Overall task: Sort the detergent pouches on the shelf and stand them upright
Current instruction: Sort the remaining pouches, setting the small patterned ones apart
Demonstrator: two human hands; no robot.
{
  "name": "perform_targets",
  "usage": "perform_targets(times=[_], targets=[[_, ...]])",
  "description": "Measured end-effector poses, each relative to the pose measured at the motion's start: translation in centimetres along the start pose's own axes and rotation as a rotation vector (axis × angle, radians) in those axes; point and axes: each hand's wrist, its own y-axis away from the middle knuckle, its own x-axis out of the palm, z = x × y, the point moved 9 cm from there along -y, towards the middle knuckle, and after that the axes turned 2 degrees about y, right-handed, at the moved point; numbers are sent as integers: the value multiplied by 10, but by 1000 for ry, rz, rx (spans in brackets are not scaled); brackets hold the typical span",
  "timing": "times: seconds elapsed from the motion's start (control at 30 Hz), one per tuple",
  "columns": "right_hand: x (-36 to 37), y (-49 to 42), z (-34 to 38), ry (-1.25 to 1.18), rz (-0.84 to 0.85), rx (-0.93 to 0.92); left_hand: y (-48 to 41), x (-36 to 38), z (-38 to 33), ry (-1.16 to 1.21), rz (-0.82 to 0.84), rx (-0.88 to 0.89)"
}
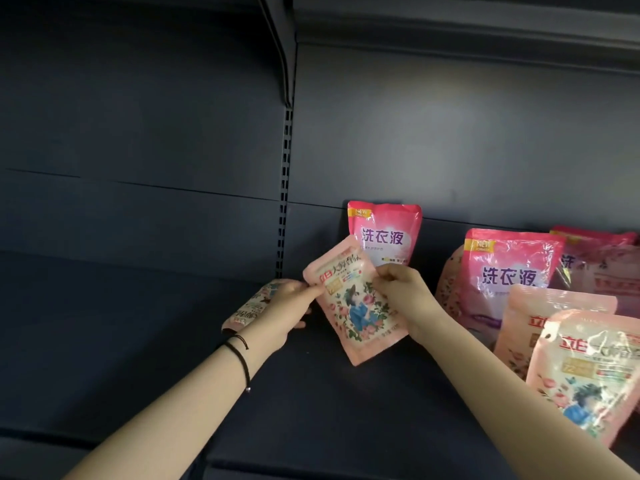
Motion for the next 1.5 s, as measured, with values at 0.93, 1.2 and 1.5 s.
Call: perform_targets(times=[0.93, 1.2, 1.5], targets=[[-39, 30, 84, 657, -500, -708, -2, -2, -58, -561, 31, 432], [67, 46, 98, 1090, 16, -993, 10, -92, -43, -1301, -13, 345], [156, 6, 72, 1486, 422, -896, -8, -136, -40, -1608, -6, 432]])
